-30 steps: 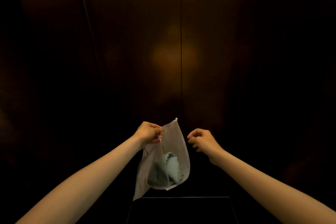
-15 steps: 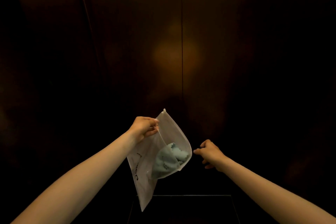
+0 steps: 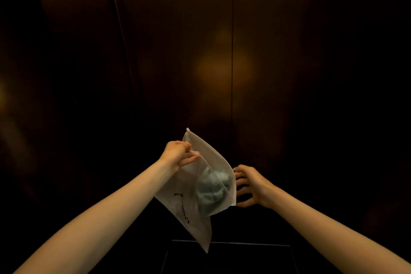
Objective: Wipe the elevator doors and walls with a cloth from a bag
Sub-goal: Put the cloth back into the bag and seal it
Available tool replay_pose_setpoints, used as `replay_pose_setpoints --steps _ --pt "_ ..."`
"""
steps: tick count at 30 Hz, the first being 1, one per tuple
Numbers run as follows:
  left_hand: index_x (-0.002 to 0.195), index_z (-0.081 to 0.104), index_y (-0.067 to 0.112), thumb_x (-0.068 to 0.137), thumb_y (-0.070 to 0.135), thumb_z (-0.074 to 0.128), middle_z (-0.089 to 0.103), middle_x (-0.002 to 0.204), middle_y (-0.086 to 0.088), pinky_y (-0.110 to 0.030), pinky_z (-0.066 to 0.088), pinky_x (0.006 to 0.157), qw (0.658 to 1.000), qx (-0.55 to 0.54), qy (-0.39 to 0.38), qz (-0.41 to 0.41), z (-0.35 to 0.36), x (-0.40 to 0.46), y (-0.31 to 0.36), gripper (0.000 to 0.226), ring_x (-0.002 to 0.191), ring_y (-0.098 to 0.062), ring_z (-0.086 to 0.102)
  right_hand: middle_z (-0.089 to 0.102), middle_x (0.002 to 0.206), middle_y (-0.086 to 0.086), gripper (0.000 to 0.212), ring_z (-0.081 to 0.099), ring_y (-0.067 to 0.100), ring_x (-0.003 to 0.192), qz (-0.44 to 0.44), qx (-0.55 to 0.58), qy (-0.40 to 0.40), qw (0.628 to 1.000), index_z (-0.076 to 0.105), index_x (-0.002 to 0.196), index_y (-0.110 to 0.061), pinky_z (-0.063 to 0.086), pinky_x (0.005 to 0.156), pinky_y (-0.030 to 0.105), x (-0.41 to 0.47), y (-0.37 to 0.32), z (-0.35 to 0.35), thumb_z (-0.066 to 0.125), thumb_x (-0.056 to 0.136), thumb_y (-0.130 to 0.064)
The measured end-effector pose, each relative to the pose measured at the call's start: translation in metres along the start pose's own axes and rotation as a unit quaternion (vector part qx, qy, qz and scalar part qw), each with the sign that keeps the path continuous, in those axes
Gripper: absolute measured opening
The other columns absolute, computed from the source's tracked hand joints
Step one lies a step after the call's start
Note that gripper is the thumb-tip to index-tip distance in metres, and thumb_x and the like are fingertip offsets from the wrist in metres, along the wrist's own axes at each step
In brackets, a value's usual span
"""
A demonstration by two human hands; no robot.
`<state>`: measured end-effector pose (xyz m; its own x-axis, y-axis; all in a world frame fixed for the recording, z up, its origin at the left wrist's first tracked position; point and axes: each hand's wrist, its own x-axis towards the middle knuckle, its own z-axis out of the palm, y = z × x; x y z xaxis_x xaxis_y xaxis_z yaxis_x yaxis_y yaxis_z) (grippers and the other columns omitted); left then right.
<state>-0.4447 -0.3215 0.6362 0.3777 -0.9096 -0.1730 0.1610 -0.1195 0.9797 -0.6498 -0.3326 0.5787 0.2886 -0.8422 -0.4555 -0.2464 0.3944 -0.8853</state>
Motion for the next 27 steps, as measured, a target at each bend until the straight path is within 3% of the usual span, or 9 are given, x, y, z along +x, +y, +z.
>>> replay_pose_setpoints --steps 4,7,9,13,17,20,24,26,27 --pt "0.086 0.051 -0.001 0.096 0.003 0.043 0.062 0.079 -0.019 -0.028 0.057 0.058 1.000 -0.021 0.003 -0.012 0.000 -0.004 0.003 0.014 0.076 -0.022 0.066 0.062 0.107 0.007 0.025 0.063 0.024 0.091 0.024 -0.108 -0.013 0.994 0.061 0.106 -0.019 0.057 0.066 0.036 0.003 -0.002 0.000 0.051 0.087 -0.032" --pt "0.084 0.051 -0.001 0.095 0.000 0.042 0.062 0.078 -0.019 -0.029 0.057 0.059 0.999 -0.041 0.001 -0.018 0.002 -0.008 0.007 0.014 0.075 -0.024 0.066 0.064 0.087 0.008 0.017 0.064 0.018 0.064 0.038 -0.165 0.011 0.985 0.059 0.094 -0.011 0.055 0.059 0.032 0.004 0.001 -0.001 0.043 0.093 -0.014" --pt "0.084 0.050 -0.001 0.094 0.000 0.041 0.062 0.078 -0.019 -0.029 0.057 0.059 0.999 -0.044 0.002 -0.020 0.001 -0.010 0.011 0.014 0.074 -0.024 0.066 0.064 0.077 0.007 0.021 0.062 0.018 0.056 0.039 -0.148 0.032 0.988 0.060 0.091 -0.008 0.054 0.054 0.030 0.008 -0.002 -0.003 0.041 0.094 -0.015" --pt "0.085 0.051 -0.002 0.094 0.002 0.040 0.062 0.077 -0.019 -0.028 0.057 0.060 0.998 -0.057 -0.004 -0.020 -0.003 -0.013 0.015 0.014 0.075 -0.024 0.067 0.070 0.093 0.010 0.030 0.068 0.021 0.063 0.034 -0.110 0.044 0.992 0.065 0.100 -0.010 0.058 0.057 0.029 0.008 -0.016 0.000 0.057 0.085 -0.034" --pt "0.096 0.049 -0.004 0.094 0.003 0.040 0.063 0.078 -0.018 -0.028 0.057 0.062 0.998 -0.052 -0.018 -0.013 -0.008 -0.016 0.014 0.011 0.075 -0.022 0.068 0.064 0.088 0.010 0.005 0.063 0.019 0.067 -0.003 -0.146 0.029 0.989 0.059 0.090 -0.009 0.057 0.059 0.031 0.006 -0.019 0.009 0.054 0.088 -0.009" --pt "0.088 0.050 0.004 0.095 0.009 0.040 0.064 0.080 -0.015 -0.029 0.057 0.058 1.000 0.024 -0.009 -0.004 -0.016 -0.015 0.017 0.013 0.062 -0.019 0.069 0.059 0.077 0.008 0.021 0.058 0.015 0.064 -0.053 -0.182 0.060 0.980 0.060 0.076 -0.011 0.055 0.050 0.026 0.011 -0.018 0.009 0.048 0.086 0.003" --pt "0.077 0.054 0.006 0.092 0.016 0.045 0.063 0.078 -0.010 -0.022 0.047 0.042 0.974 0.211 0.073 0.036 -0.044 0.005 0.019 0.021 0.056 -0.024 0.067 0.067 0.077 0.008 0.022 0.060 0.013 0.061 -0.201 -0.238 0.170 0.935 0.068 0.081 -0.015 0.052 0.046 0.024 0.006 -0.044 -0.002 0.049 0.086 -0.004" --pt "0.096 0.058 0.004 0.090 0.018 0.051 0.065 0.093 -0.012 -0.027 0.050 0.045 0.951 0.282 0.119 0.038 -0.052 0.010 0.018 0.017 0.058 -0.024 0.067 0.068 0.078 0.008 0.024 0.062 0.015 0.066 -0.264 -0.249 0.210 0.908 0.071 0.087 -0.012 0.055 0.056 0.030 -0.001 -0.066 -0.010 0.049 0.086 -0.004" --pt "0.122 0.050 0.005 0.090 0.018 0.054 0.063 0.101 -0.011 -0.027 0.050 0.044 0.944 0.300 0.133 0.026 -0.051 0.008 0.018 0.035 0.058 -0.021 0.065 0.067 0.080 0.007 0.024 0.063 0.017 0.070 -0.284 -0.259 0.221 0.897 0.071 0.090 -0.012 0.057 0.062 0.034 -0.003 -0.075 -0.014 0.049 0.086 -0.004"
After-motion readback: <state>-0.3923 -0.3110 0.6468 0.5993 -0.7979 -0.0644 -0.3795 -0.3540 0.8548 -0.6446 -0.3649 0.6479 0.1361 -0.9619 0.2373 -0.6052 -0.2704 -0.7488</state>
